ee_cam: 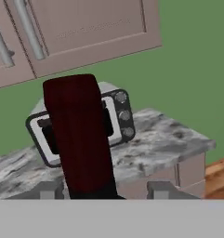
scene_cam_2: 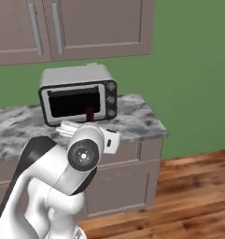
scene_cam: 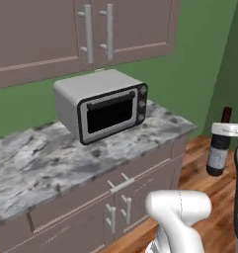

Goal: There is a wine glass and glass cup on the dining counter. Place the wine bottle next to the wine glass and the juice bottle next to the glass cup.

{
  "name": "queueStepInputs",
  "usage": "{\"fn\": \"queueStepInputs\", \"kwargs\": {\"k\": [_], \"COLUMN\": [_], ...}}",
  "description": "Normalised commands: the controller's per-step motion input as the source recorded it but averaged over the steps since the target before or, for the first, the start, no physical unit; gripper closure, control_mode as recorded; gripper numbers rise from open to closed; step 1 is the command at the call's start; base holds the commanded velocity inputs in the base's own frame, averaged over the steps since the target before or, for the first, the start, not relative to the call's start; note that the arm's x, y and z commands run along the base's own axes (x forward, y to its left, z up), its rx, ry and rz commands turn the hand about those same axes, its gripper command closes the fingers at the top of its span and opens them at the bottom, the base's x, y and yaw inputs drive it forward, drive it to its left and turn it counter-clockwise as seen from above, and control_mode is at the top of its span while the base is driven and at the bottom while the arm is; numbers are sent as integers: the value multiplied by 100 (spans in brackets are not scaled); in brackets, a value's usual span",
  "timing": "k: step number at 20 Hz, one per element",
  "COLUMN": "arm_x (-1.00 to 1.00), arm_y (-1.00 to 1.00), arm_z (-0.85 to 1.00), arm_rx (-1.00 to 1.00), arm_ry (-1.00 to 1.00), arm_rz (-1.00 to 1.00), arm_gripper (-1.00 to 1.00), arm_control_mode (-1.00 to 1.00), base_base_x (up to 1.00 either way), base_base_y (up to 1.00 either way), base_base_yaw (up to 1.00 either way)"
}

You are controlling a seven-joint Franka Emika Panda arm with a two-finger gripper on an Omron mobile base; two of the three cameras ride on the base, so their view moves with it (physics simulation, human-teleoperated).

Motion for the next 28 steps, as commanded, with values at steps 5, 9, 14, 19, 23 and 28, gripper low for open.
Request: {"fn": "queueStepInputs", "kwargs": {"k": [5, 9, 14, 19, 23, 28], "arm_x": [0, 0, 0, 0, 0, 0], "arm_y": [0, 0, 0, 0, 0, 0], "arm_z": [0, 0, 0, 0, 0, 0], "arm_rx": [0, 0, 0, 0, 0, 0], "arm_ry": [0, 0, 0, 0, 0, 0], "arm_rz": [0, 0, 0, 0, 0, 0], "arm_gripper": [100, 100, 100, 100, 100, 100], "arm_control_mode": [100, 100, 100, 100, 100, 100], "base_base_x": [0, 0, 0, 1, 48, 87], "base_base_y": [6, 6, 6, 1, -1, 0], "base_base_yaw": [-98, -98, -98, -89, -46, -11]}}
